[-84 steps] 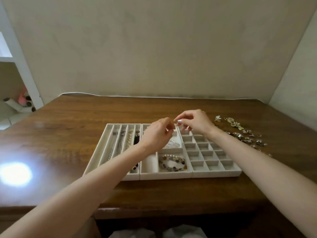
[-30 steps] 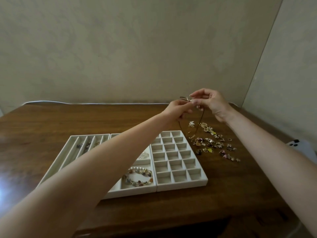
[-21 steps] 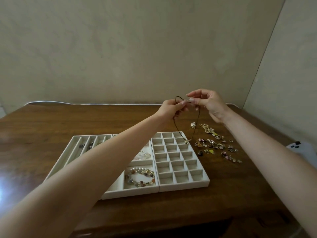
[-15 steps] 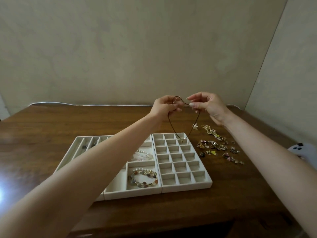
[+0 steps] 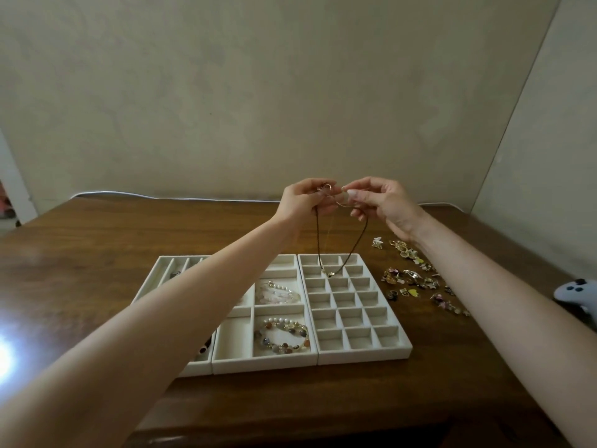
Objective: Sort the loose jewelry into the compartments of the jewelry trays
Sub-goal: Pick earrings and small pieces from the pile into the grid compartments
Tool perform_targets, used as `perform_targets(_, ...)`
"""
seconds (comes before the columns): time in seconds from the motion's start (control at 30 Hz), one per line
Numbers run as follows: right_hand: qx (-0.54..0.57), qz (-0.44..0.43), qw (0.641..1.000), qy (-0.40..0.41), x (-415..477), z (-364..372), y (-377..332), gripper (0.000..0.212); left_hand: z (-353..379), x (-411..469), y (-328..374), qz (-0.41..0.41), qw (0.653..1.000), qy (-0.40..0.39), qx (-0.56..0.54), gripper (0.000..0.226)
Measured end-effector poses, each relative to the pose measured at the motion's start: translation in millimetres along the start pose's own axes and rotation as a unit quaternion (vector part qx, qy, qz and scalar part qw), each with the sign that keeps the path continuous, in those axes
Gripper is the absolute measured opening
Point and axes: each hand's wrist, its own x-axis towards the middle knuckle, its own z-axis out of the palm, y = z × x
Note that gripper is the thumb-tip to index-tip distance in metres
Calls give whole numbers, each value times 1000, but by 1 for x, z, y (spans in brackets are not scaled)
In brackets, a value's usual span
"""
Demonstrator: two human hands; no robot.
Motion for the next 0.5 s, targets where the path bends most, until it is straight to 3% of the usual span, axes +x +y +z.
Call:
perform_targets(0.17,-57,30,998,18,4,14,1,18,-1,-3,2,20,998,-12,62,33)
perform_targets(0.37,-98,24,994,36,9,26,1,6,-4,-8,9,7,997,-27,69,47)
perform_targets(0.5,-83,12,996,38,9,26,0,9,-6,-8,11,14,997,-16,77,40)
